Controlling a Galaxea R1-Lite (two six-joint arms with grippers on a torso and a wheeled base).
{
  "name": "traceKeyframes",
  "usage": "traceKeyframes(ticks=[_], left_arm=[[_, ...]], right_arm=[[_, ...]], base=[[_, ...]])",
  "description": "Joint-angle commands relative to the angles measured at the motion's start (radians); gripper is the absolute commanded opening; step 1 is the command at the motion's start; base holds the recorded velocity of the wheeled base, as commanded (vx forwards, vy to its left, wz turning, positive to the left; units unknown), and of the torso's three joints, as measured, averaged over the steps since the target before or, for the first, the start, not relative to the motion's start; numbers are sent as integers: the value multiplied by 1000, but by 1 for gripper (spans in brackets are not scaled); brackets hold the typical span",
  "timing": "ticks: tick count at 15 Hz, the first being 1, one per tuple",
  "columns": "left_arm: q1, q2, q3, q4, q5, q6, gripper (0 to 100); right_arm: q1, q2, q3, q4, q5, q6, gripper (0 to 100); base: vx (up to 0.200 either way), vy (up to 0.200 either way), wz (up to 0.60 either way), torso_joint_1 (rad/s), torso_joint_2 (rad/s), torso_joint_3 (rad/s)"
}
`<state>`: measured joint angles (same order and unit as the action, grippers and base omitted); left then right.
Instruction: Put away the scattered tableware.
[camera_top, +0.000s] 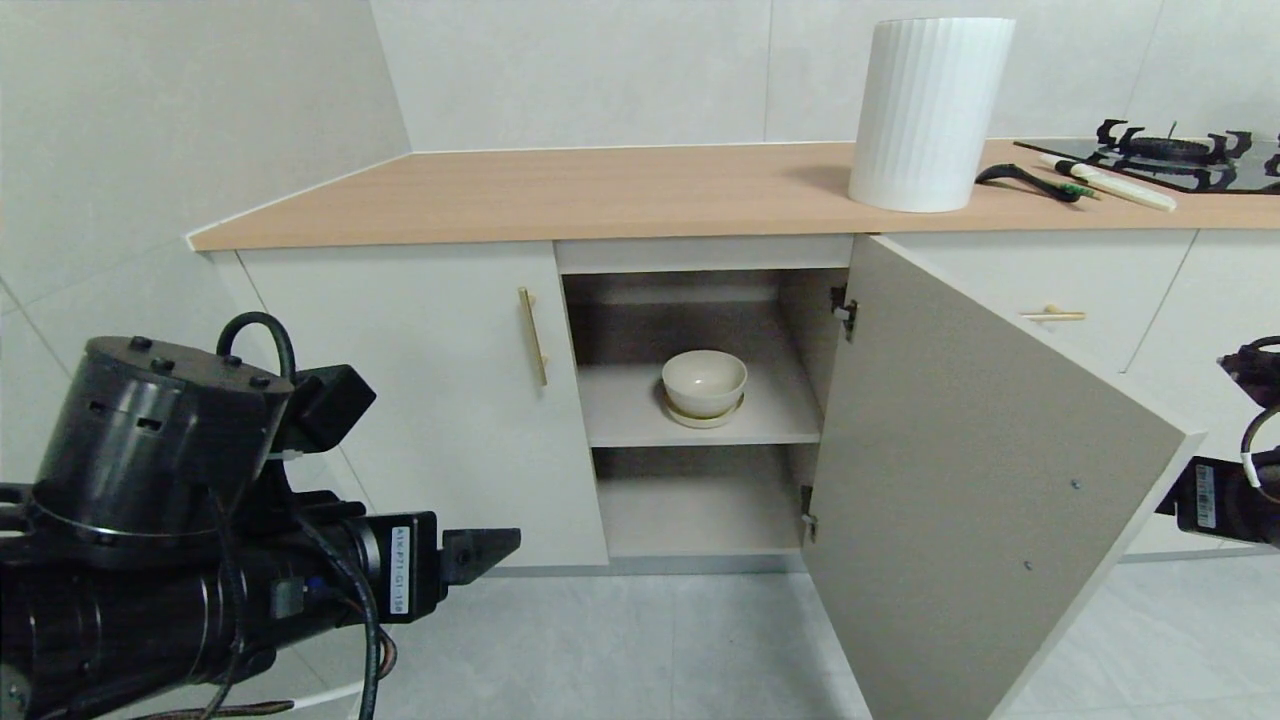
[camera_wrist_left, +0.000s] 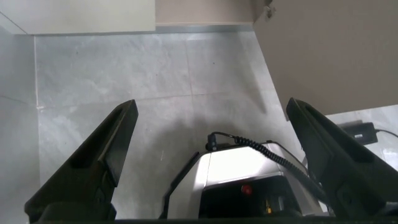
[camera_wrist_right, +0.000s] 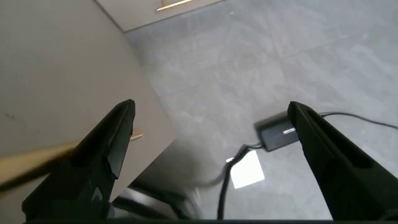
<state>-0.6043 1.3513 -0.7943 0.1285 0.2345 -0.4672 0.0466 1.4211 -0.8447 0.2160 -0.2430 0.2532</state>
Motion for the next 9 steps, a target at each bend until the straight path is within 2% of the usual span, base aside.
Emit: traceKeyframes(ticks=[1, 9], left_arm=[[0, 2, 0, 0, 0, -1, 100], [0, 2, 0, 0, 0, -1, 100]], right_arm=[[35, 12, -1, -1, 1, 11, 100], [216, 15, 3, -1, -1, 140, 100]], base=[[0, 0, 0, 0, 0, 0], [0, 0, 0, 0, 0, 0]])
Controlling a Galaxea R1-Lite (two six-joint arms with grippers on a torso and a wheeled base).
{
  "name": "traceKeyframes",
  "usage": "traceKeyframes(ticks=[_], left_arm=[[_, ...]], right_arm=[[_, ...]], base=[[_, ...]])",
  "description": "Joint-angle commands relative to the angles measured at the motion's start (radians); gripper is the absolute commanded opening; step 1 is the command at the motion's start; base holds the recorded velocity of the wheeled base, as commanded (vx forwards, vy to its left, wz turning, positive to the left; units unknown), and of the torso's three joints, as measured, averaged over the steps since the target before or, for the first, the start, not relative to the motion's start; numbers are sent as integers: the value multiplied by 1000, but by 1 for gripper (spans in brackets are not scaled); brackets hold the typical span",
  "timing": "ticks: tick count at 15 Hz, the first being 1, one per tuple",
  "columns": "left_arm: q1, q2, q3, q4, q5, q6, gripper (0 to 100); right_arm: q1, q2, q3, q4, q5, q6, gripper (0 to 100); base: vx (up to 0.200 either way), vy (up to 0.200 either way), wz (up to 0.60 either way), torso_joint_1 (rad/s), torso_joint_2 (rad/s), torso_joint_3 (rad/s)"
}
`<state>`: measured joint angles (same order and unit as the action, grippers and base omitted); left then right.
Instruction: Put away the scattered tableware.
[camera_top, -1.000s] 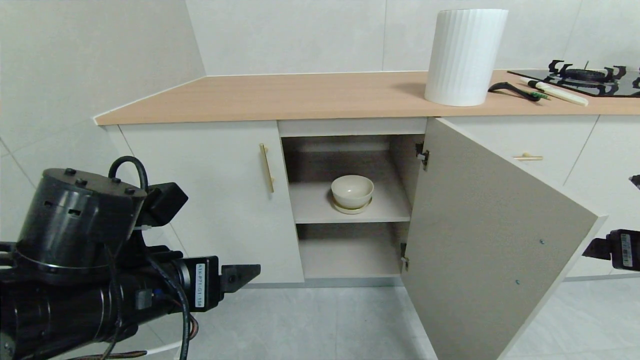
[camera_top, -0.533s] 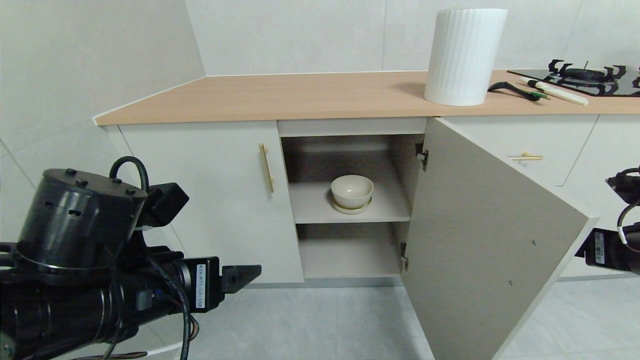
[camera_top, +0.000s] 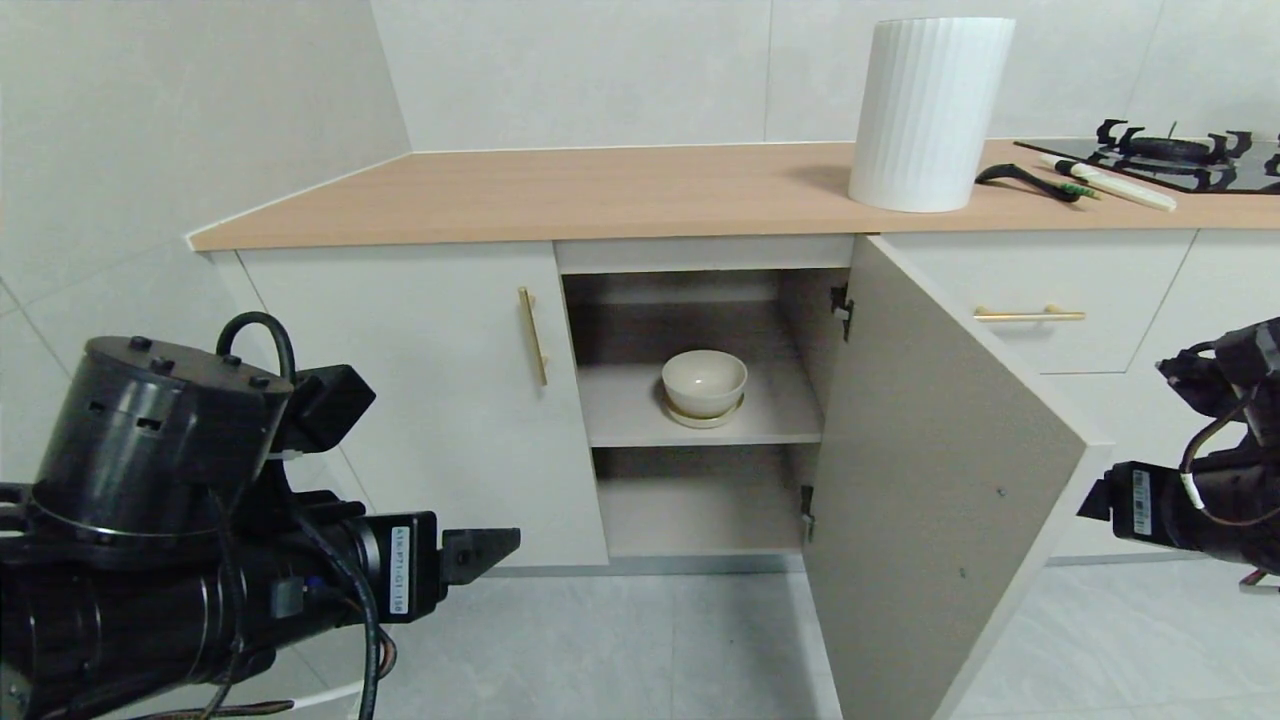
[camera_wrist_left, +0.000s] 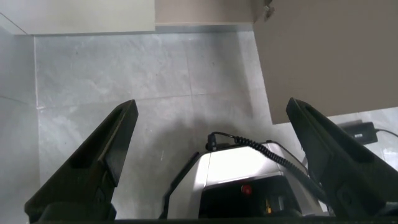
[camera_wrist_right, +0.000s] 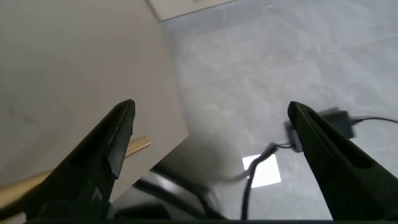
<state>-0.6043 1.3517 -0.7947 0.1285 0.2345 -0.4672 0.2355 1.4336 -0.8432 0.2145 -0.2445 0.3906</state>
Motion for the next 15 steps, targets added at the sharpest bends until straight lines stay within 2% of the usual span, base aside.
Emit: traceKeyframes(ticks=[1, 5, 9, 12, 15], left_arm=[[0, 1, 0, 0, 0, -1, 100], [0, 3, 0, 0, 0, -1, 100], [0, 1, -1, 0, 0, -1, 100], [0, 3, -1, 0, 0, -1, 100], [0, 9, -1, -15, 2, -4, 100]], right_arm=[[70, 2, 1, 0, -1, 31, 100], [209, 28, 7, -49, -3, 131, 100], [280, 76, 36, -150, -10, 142, 100], [366, 116, 24, -239, 1, 136, 100], [372, 177, 0, -288, 11, 99, 100]], base=[[0, 0, 0, 0, 0, 0], [0, 0, 0, 0, 0, 0], [0, 0, 0, 0, 0, 0], [0, 0, 0, 0, 0, 0], [0, 0, 0, 0, 0, 0]])
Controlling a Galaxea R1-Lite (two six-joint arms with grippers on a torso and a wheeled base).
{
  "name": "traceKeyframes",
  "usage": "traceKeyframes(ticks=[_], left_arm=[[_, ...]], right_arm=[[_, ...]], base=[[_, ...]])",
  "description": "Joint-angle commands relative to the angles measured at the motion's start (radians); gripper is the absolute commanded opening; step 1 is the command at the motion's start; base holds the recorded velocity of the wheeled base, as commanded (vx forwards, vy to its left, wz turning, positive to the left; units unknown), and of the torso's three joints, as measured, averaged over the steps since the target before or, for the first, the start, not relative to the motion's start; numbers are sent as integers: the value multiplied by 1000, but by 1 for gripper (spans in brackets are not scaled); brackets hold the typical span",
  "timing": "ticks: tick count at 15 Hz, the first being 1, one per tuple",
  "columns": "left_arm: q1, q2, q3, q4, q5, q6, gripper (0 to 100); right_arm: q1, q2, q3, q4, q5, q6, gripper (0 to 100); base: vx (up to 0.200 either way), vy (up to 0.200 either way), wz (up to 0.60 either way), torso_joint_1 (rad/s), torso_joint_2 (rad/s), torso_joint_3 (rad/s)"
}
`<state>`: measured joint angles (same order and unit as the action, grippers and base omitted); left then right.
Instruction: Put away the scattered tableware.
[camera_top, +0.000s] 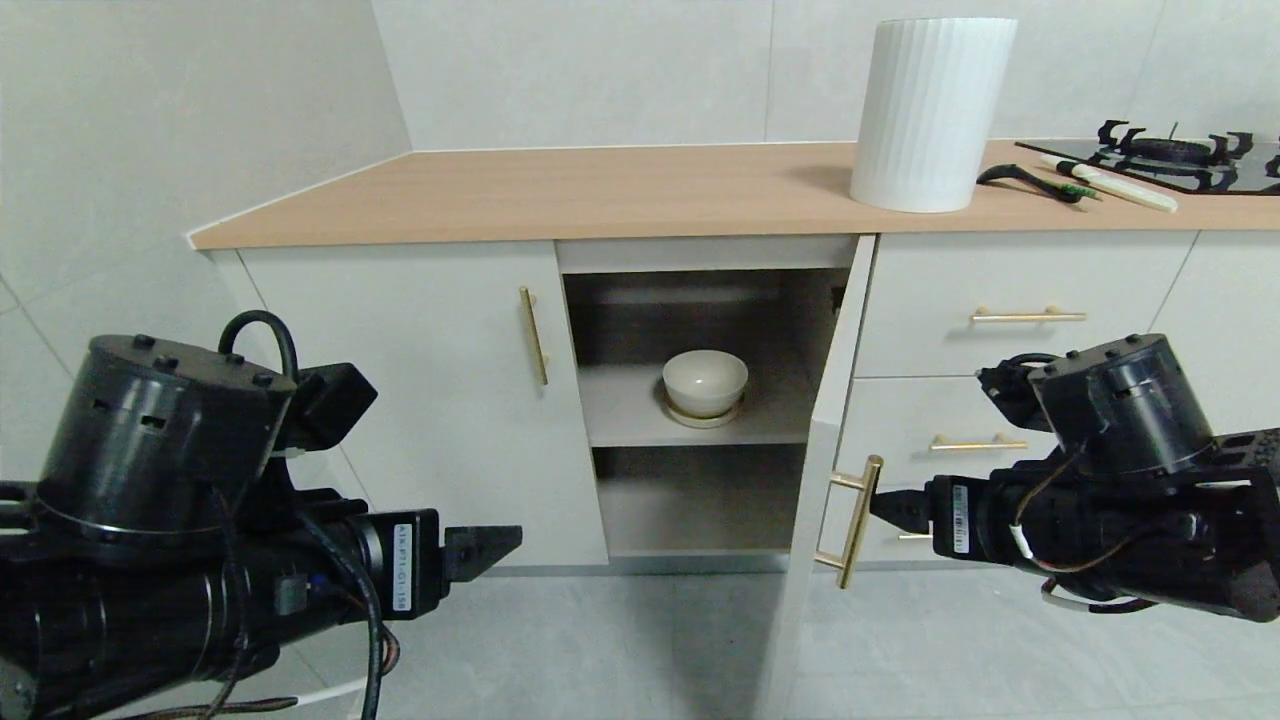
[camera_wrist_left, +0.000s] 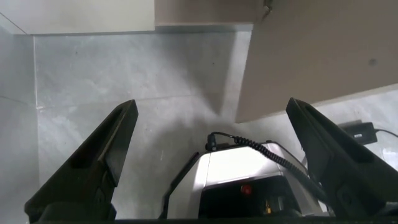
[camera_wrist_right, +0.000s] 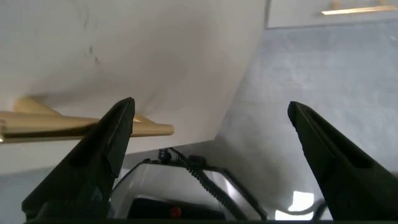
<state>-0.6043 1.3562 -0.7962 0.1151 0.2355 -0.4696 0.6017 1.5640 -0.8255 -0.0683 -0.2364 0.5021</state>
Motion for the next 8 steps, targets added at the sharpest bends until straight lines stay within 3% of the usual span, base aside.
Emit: traceKeyframes(ticks=[1, 8], left_arm=[[1, 6, 2, -12, 1, -3, 100], [1, 0, 3, -23, 2, -3, 100]], right_arm=[[6, 67, -43, -5, 26, -31, 100], [-2, 278, -253, -4, 75, -91, 100]], base=[[0, 0, 0, 0, 0, 0], [0, 0, 0, 0, 0, 0]])
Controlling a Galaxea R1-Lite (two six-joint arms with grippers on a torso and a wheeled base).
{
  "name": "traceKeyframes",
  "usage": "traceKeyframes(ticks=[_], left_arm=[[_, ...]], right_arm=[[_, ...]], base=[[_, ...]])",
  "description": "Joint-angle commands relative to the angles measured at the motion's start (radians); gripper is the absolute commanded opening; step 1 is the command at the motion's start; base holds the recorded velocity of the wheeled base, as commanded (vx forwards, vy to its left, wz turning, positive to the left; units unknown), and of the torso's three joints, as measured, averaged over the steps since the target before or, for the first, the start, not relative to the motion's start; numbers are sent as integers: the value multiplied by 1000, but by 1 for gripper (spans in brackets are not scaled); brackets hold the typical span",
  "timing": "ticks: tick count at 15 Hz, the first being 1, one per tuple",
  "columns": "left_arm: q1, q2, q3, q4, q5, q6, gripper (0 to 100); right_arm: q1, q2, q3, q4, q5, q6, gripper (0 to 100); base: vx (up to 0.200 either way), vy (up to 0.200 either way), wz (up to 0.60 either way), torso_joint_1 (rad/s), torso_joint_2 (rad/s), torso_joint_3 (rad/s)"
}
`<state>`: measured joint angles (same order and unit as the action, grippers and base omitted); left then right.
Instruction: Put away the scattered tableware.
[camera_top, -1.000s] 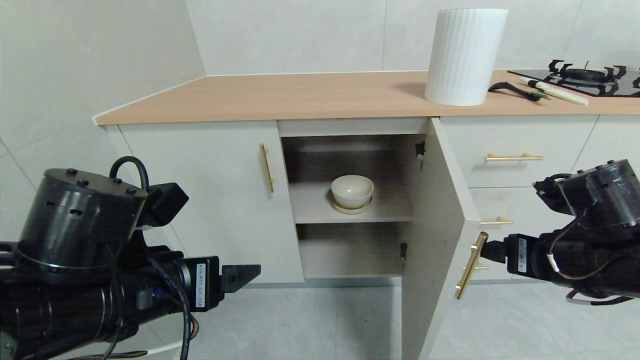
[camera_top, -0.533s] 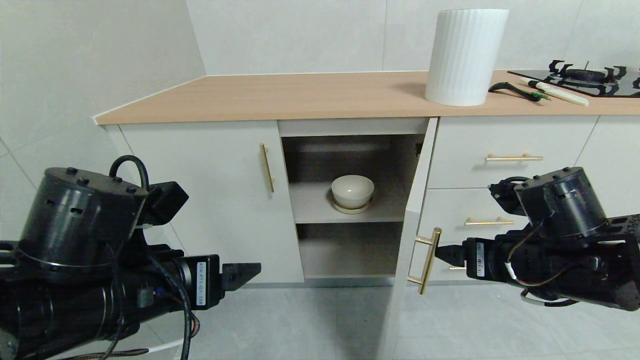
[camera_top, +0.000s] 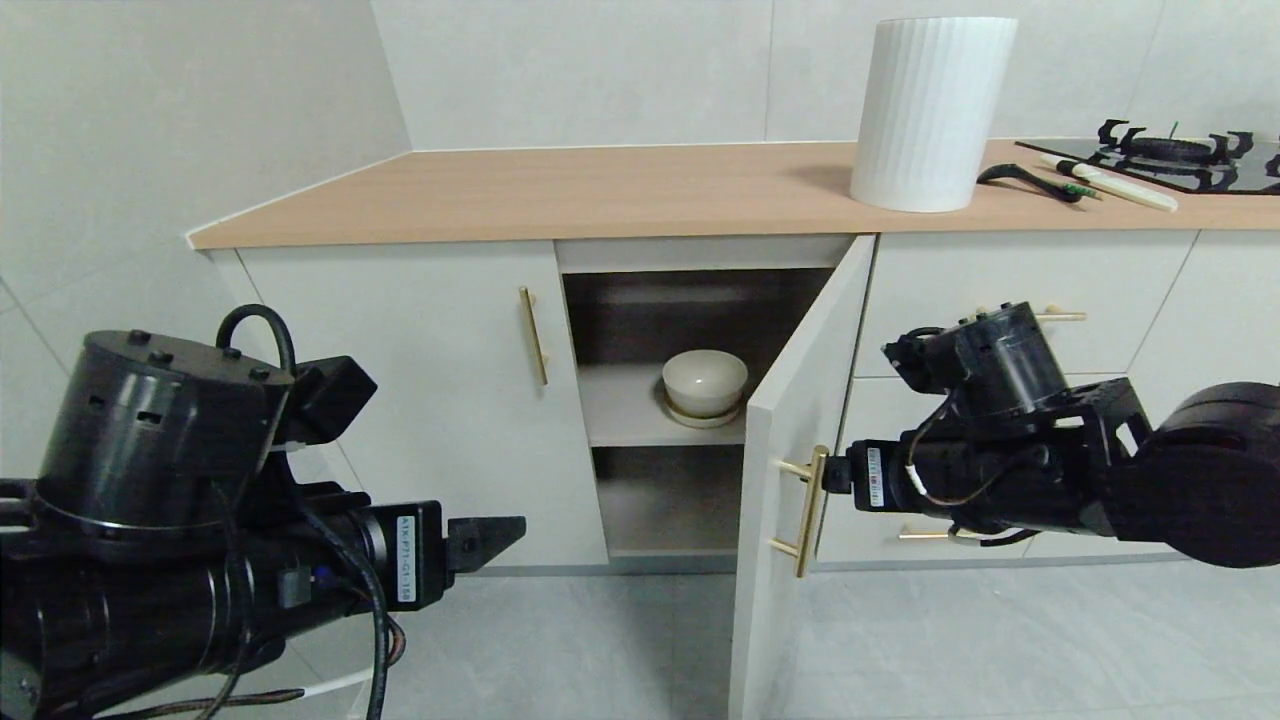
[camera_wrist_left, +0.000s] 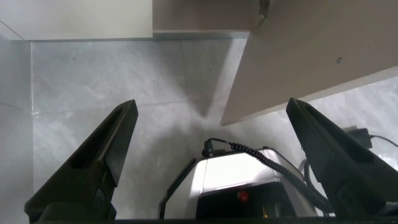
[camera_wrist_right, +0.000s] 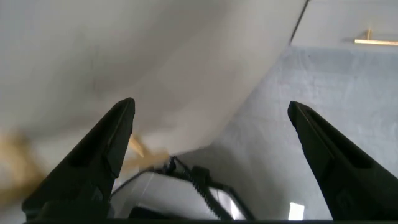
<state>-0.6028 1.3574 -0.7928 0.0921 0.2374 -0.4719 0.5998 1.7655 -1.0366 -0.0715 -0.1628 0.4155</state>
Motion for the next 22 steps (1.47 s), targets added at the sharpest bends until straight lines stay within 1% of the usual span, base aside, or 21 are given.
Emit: traceKeyframes(ticks=[1, 6, 8, 10, 12, 15, 18, 22], left_arm=[[0, -3, 0, 0, 2, 1, 100], [0, 2, 0, -11, 3, 3, 100], [0, 3, 0, -15, 3, 4, 100], [0, 3, 1, -15, 3, 4, 100], [0, 3, 7, -17, 3, 6, 100], [0, 5, 7, -17, 3, 6, 100], [-2, 6, 7, -17, 3, 6, 100], [0, 6, 7, -28, 3, 6, 100]], right_arm=[[-6, 104, -63, -1, 8, -23, 100], [-32, 166, -94, -5, 26, -27, 100], [-32, 189, -94, -70, 22, -20, 100], [-34, 215, -85, -163, 17, -15, 100], [-38, 233, -88, -192, 17, 17, 100], [-38, 259, -86, -257, 12, 32, 100], [-38, 265, -91, -266, 12, 48, 100], [-37, 261, -102, -272, 14, 86, 100]], base=[[0, 0, 0, 0, 0, 0], [0, 0, 0, 0, 0, 0], [0, 0, 0, 0, 0, 0], [0, 0, 0, 0, 0, 0], [0, 0, 0, 0, 0, 0], [200, 0, 0, -2, 2, -2], [200, 0, 0, 1, 2, -7], [0, 0, 0, 0, 0, 0]])
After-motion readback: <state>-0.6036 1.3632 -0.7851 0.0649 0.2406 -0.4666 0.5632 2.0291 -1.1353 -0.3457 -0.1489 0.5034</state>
